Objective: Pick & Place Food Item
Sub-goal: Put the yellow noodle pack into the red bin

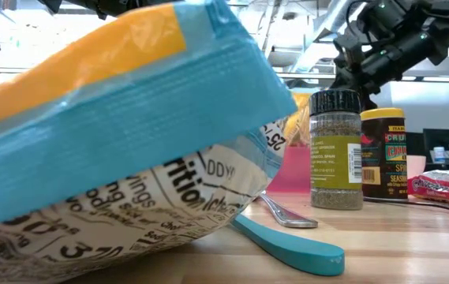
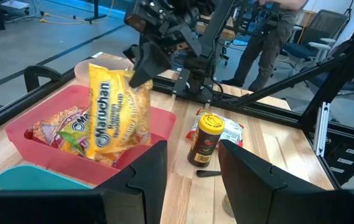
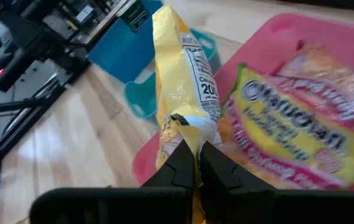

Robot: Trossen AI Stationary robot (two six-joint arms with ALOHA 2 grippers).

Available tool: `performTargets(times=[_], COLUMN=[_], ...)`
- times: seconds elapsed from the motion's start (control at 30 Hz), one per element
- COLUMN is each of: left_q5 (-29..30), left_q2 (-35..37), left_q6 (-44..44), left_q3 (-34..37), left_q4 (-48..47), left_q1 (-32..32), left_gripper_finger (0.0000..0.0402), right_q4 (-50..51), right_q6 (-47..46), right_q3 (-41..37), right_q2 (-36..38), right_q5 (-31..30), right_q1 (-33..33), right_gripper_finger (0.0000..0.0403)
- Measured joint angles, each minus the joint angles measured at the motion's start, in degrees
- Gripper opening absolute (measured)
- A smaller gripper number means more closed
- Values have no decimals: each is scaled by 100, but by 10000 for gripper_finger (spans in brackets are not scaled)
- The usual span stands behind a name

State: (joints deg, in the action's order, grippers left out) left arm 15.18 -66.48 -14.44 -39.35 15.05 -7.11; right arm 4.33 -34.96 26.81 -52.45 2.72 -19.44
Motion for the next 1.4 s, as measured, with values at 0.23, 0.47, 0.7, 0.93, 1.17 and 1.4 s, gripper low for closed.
performTargets(times=[0.23, 0.47, 0.7, 0.93, 1.17, 1.4], left_q5=[0, 0, 0, 0, 0, 0], left_q2=[0, 0, 0, 0, 0, 0], left_q6=[0, 0, 0, 0, 0, 0], left_q3=[0, 0, 0, 0, 0, 0], left_q4=[0, 0, -2, -2, -2, -3], left_q1=[0, 0, 0, 0, 0, 0], left_gripper_finger=[140, 140, 140, 140, 140, 140], right_q4=[143, 189, 186, 542, 622, 683], right_q6=[-201, -522, -854, -1012, -1071, -332], right_q3=[0, 0, 0, 0, 0, 0], right_q2=[0, -2, -2, -7, -182, -224], right_q5=[-441, -949, -1225, -1226, -1224, -968], right_q1=[328, 638, 816, 815, 802, 725], right_gripper_finger=[3, 3, 3, 3, 3, 3])
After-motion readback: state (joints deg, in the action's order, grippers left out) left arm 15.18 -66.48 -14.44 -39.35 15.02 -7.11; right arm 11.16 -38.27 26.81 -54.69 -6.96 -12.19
